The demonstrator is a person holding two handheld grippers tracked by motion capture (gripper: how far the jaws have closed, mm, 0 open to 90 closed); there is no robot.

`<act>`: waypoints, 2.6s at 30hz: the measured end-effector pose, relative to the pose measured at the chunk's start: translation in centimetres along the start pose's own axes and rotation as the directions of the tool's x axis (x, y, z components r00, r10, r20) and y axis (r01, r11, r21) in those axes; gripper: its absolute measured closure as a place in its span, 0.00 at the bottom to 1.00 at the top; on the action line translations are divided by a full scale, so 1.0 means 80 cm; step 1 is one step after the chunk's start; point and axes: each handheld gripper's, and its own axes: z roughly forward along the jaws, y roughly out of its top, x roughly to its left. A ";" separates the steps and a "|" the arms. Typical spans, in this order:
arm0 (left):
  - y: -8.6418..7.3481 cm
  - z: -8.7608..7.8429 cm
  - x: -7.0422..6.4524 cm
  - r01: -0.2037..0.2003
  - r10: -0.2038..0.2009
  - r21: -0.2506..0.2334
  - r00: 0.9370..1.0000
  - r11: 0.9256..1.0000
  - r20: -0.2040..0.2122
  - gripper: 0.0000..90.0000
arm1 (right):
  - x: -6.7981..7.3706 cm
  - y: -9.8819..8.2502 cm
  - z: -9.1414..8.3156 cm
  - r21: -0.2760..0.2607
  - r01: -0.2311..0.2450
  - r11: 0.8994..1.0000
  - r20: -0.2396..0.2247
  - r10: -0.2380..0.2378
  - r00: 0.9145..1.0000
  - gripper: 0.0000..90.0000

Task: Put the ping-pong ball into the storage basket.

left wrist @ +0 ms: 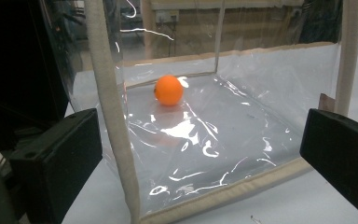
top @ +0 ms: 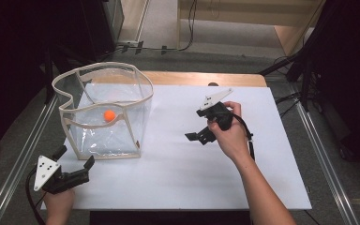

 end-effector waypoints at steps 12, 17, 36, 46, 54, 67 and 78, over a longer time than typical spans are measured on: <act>0.000 0.000 0.000 -0.001 0.001 0.002 1.000 1.000 -0.002 0.00 | -0.005 -0.035 -0.003 -0.026 -0.040 0.999 0.025 0.040 0.999 0.00; 0.000 0.000 0.000 -0.001 0.001 0.002 1.000 1.000 -0.002 0.00 | -0.006 -0.050 -0.007 -0.041 -0.052 0.998 0.040 0.054 0.998 0.00; 0.000 0.000 -0.001 -0.001 0.001 0.003 1.000 1.000 -0.004 0.00 | -0.011 -0.104 -0.015 -0.074 -0.093 0.993 0.065 0.098 0.993 0.00; 0.000 0.000 -0.001 -0.001 0.001 0.003 1.000 1.000 -0.005 0.00 | -0.013 -0.132 -0.023 -0.093 -0.127 0.988 0.084 0.135 0.987 0.00; 0.000 0.000 -0.001 0.000 0.000 0.003 1.000 1.000 -0.007 0.00 | -0.018 -0.155 -0.030 -0.105 -0.154 0.983 0.101 0.164 0.981 0.00; 0.000 0.000 -0.001 0.000 0.000 0.003 1.000 1.000 -0.006 0.00 | -0.023 -0.189 -0.040 -0.131 -0.193 0.972 0.121 0.209 0.970 0.00; 0.000 0.000 -0.001 0.000 0.000 0.004 1.000 1.000 -0.008 0.00 | -0.027 -0.210 -0.054 -0.165 -0.206 0.965 0.133 0.229 0.964 0.00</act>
